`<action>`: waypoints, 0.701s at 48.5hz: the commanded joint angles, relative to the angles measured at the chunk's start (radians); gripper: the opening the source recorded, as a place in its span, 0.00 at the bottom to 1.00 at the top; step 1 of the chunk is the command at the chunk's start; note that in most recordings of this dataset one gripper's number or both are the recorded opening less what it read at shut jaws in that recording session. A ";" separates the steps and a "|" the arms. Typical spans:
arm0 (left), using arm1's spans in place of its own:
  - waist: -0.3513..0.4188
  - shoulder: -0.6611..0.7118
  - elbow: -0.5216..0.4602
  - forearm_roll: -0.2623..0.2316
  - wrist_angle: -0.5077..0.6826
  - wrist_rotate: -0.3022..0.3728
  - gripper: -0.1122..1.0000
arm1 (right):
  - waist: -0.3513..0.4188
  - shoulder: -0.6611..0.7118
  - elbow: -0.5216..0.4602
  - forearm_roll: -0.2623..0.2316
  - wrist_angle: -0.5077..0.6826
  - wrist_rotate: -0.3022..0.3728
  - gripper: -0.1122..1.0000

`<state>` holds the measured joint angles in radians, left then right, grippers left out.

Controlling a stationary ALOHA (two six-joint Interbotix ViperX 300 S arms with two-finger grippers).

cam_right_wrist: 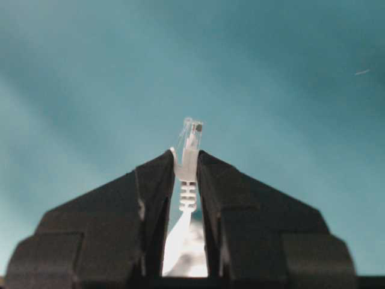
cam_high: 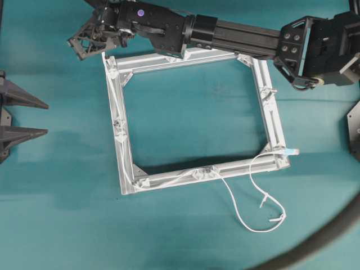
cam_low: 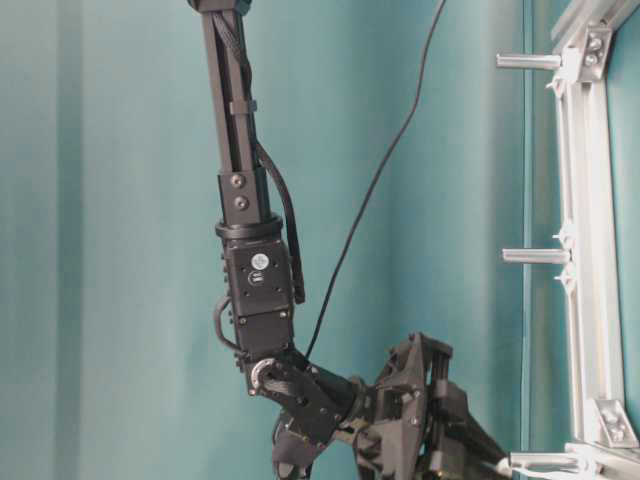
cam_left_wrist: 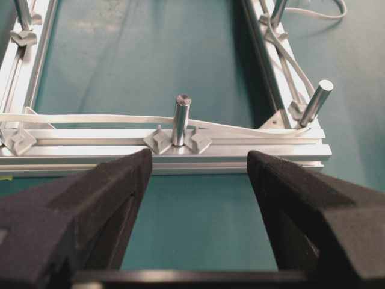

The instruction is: Move the cable alternately left and right between 8 pins so it hooks onto each one.

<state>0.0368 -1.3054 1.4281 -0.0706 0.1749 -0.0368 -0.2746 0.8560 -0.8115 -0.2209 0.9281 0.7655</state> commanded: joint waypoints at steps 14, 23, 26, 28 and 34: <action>-0.003 0.006 -0.014 0.003 -0.005 -0.003 0.77 | 0.005 -0.044 -0.005 -0.074 0.009 0.066 0.24; -0.003 0.006 -0.014 0.003 -0.005 -0.003 0.77 | 0.018 -0.071 0.029 -0.078 -0.002 0.078 0.24; -0.003 0.006 -0.012 0.003 -0.003 -0.003 0.77 | 0.026 -0.084 0.058 -0.083 -0.006 0.103 0.24; -0.003 0.006 -0.012 0.003 -0.003 -0.003 0.77 | 0.029 -0.094 0.084 -0.091 -0.017 0.127 0.24; -0.003 0.006 -0.014 0.003 -0.003 -0.003 0.77 | 0.040 -0.144 0.196 -0.129 -0.077 0.216 0.24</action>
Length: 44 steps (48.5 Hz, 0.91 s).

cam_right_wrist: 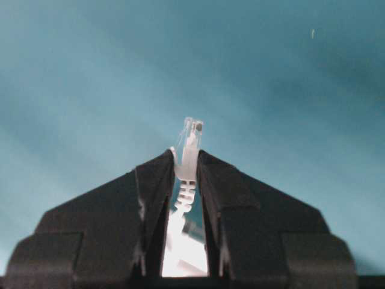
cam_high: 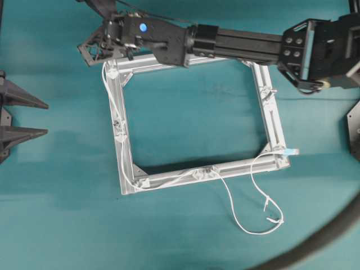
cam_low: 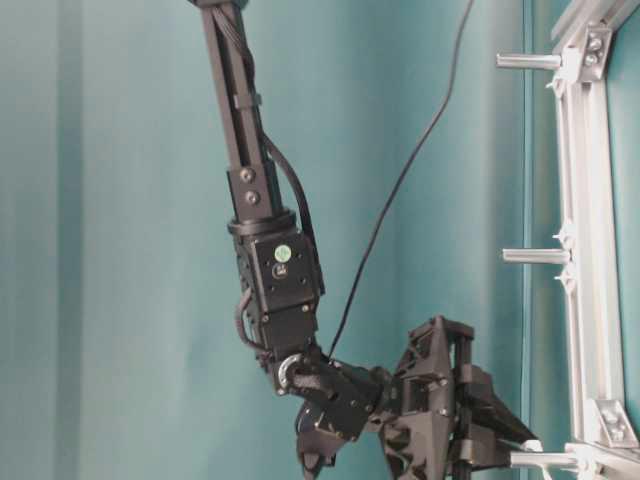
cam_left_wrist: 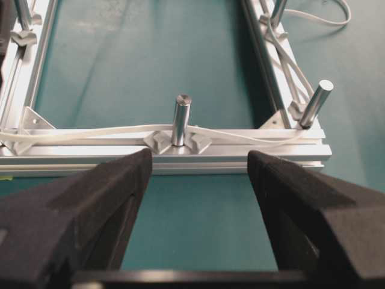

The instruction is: Move the cable alternately left and right between 8 pins so it hooks onto each one.

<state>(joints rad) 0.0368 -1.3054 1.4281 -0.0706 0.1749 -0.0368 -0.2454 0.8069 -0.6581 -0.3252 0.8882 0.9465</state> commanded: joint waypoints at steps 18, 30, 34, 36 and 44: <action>-0.002 0.006 -0.012 0.003 -0.005 -0.003 0.77 | 0.069 -0.290 0.390 -0.072 -0.178 0.183 0.24; -0.003 0.006 -0.014 0.003 -0.005 -0.002 0.77 | 0.114 -0.354 0.491 -0.072 -0.199 0.183 0.24; -0.003 0.006 -0.014 0.003 -0.003 -0.003 0.77 | 0.123 -0.377 0.522 -0.072 -0.216 0.183 0.24; -0.002 0.006 -0.014 0.003 -0.005 -0.003 0.77 | 0.126 -0.387 0.535 -0.072 -0.225 0.183 0.24; -0.003 0.006 -0.014 0.003 -0.005 -0.003 0.77 | 0.140 -0.422 0.569 -0.072 -0.250 0.135 0.24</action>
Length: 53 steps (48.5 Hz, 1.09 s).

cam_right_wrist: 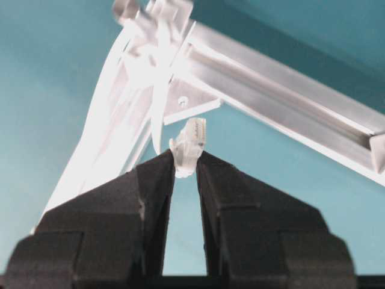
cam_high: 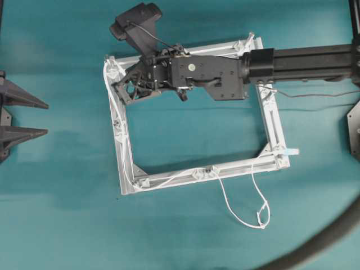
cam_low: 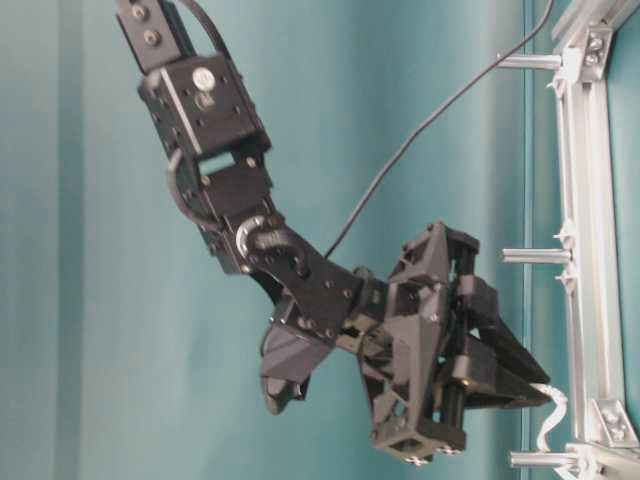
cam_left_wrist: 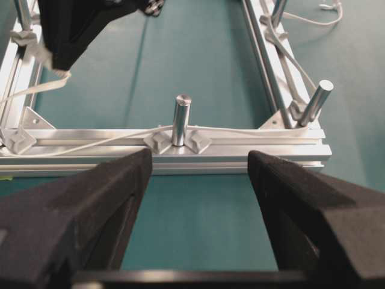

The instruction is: Move the cable alternately left and right between 8 pins so it hooks onto each one.

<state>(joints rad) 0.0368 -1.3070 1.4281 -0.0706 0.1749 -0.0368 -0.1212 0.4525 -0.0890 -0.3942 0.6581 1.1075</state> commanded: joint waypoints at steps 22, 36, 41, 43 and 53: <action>-0.003 0.008 -0.012 0.003 -0.003 -0.003 0.77 | 0.029 -0.080 0.009 0.078 -0.089 -0.250 0.24; -0.003 0.008 -0.014 0.003 -0.003 -0.003 0.77 | 0.037 -0.115 0.109 0.081 -0.115 -0.253 0.24; -0.003 0.008 -0.014 0.003 -0.003 -0.003 0.77 | 0.035 -0.141 0.153 0.087 -0.121 -0.247 0.24; -0.003 0.008 -0.014 0.003 -0.003 -0.003 0.77 | 0.035 -0.155 0.175 0.087 -0.121 -0.244 0.24; -0.003 0.008 -0.014 0.003 -0.003 -0.003 0.77 | 0.008 -0.239 0.265 0.087 -0.114 -0.244 0.24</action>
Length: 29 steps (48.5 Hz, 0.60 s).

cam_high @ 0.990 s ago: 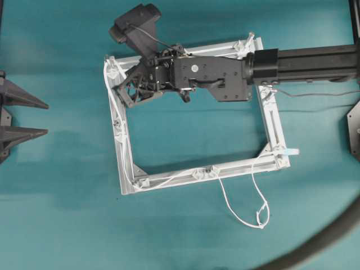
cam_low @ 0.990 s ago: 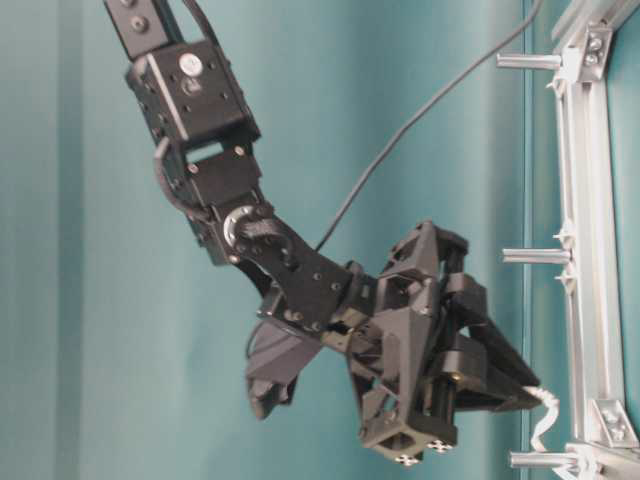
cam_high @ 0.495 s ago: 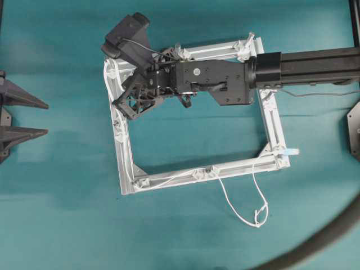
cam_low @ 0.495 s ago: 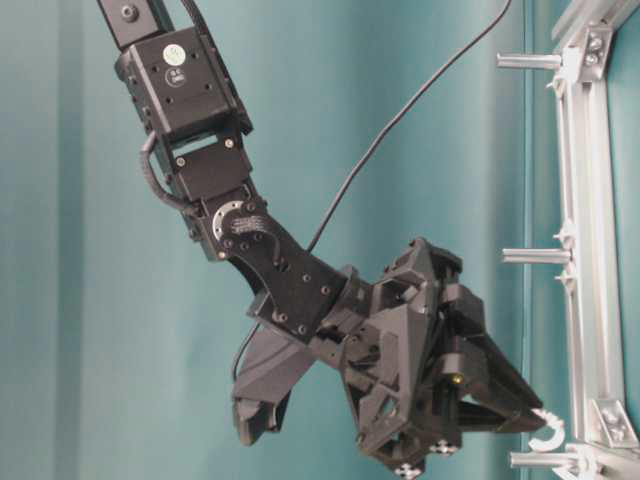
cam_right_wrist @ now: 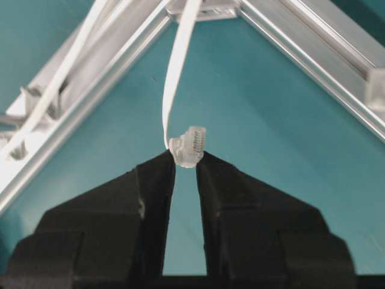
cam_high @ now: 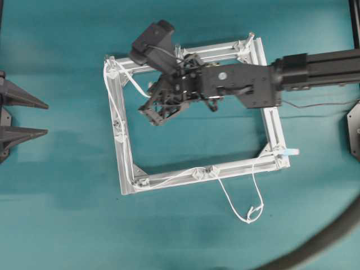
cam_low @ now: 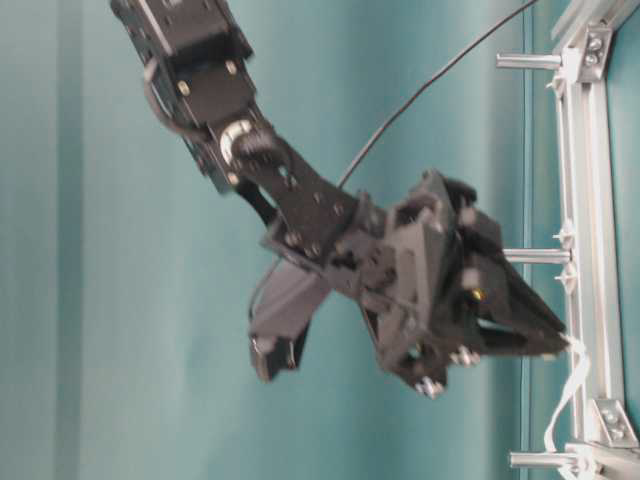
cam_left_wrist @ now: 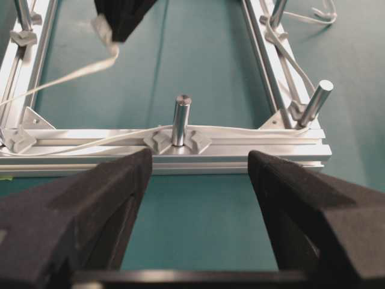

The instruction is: Move the cable alternately left and right between 8 pins so it hooks onto each one.

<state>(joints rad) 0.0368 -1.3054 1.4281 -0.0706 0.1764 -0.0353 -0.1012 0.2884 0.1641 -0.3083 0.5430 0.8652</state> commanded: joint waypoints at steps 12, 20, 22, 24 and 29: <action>-0.003 0.006 -0.014 0.003 -0.005 -0.005 0.77 | -0.040 -0.156 0.109 0.000 0.071 -0.005 0.24; -0.003 0.006 -0.014 0.003 -0.005 -0.003 0.77 | -0.041 -0.213 0.172 0.000 0.092 -0.008 0.23; -0.003 0.006 -0.014 0.003 -0.005 -0.003 0.77 | -0.046 -0.225 0.183 0.000 0.100 -0.009 0.23; -0.003 0.006 -0.014 0.003 -0.005 -0.003 0.77 | -0.051 -0.236 0.192 0.000 0.112 -0.011 0.23; -0.003 0.006 -0.014 0.003 -0.005 -0.003 0.77 | -0.078 -0.261 0.207 -0.012 0.158 -0.015 0.23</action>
<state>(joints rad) 0.0368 -1.3054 1.4281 -0.0706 0.1764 -0.0353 -0.1565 0.0798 0.3728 -0.3083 0.6719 0.8529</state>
